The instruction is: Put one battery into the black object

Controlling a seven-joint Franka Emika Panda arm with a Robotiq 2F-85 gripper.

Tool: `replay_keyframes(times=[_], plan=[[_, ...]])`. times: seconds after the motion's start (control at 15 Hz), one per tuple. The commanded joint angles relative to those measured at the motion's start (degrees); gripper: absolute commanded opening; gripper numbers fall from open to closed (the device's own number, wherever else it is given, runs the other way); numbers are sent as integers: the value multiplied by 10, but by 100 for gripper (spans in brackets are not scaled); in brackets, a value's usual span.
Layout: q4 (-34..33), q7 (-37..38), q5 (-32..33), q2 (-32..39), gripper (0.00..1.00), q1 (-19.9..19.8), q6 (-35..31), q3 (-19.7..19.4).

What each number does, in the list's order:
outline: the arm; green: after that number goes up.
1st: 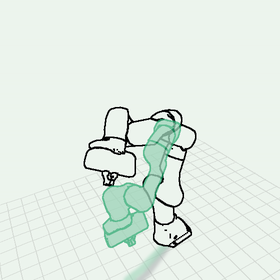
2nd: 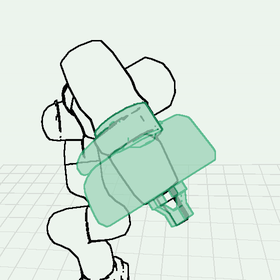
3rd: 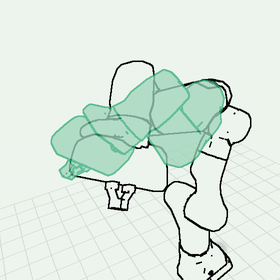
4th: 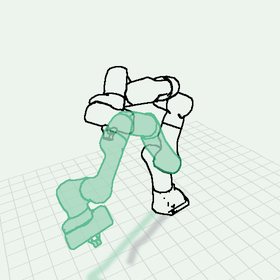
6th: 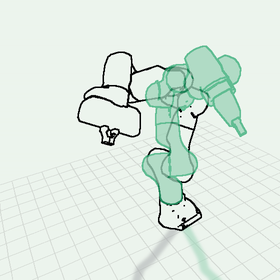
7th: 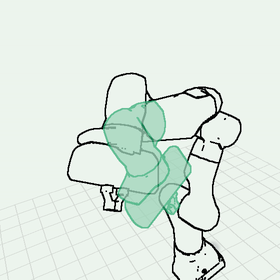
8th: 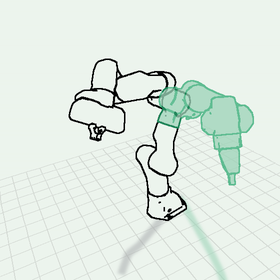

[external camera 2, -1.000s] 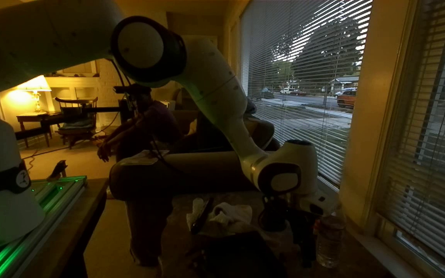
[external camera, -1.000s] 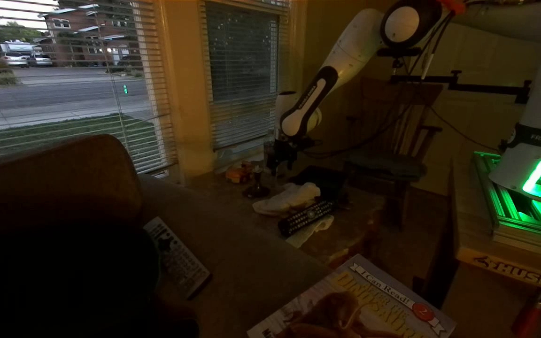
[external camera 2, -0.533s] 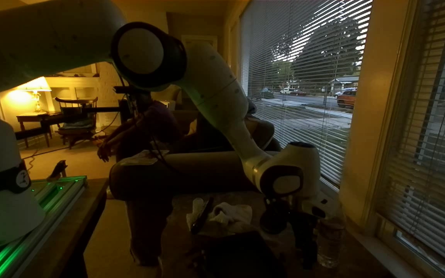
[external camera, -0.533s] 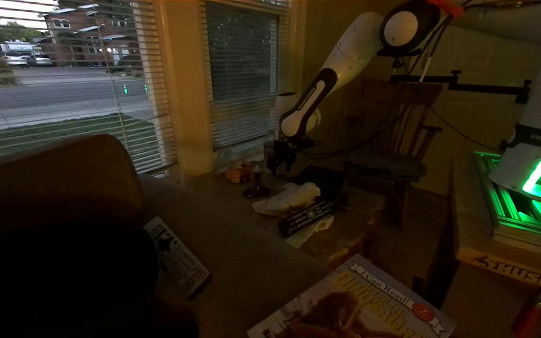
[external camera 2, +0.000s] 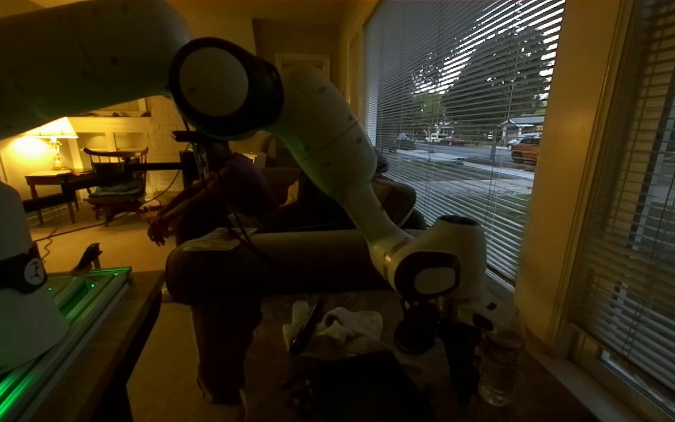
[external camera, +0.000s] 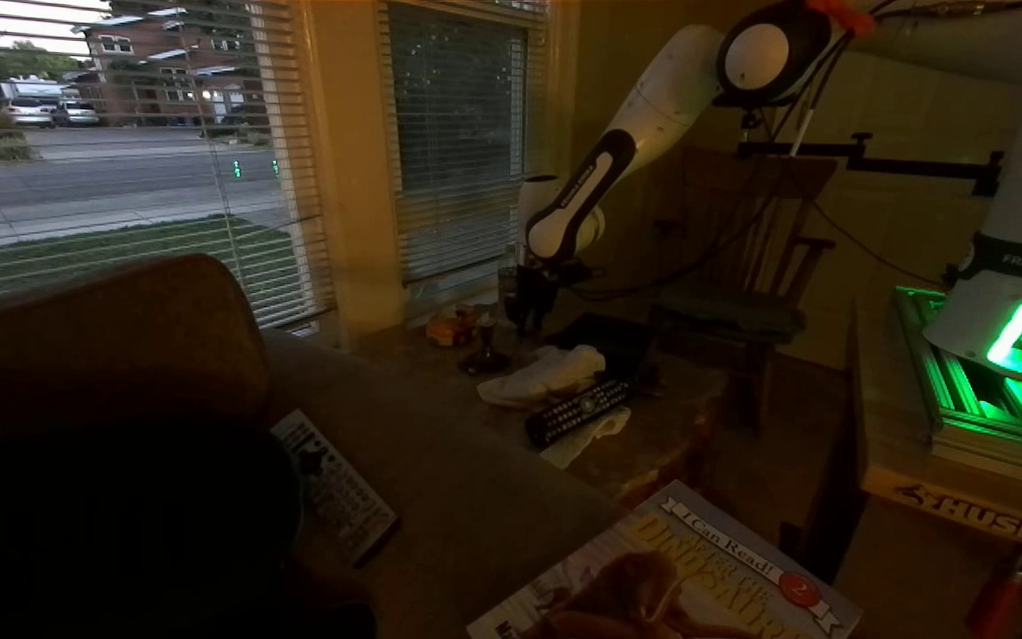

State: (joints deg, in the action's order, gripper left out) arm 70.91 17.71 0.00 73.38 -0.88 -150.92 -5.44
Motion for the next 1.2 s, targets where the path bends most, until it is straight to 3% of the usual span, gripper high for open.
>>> replay_keyframes(times=[0.0, 0.2, 0.67, 1.13], plan=[[-30, -7, -22, 18, 24, -5, 13, 7], [-12, 5, -16, 0, 24, 9, 20, -6], [134, 70, -7, -140, 24, 65, 83, -43], [275, 49, -1, -272, 24, 57, 203, -32]])
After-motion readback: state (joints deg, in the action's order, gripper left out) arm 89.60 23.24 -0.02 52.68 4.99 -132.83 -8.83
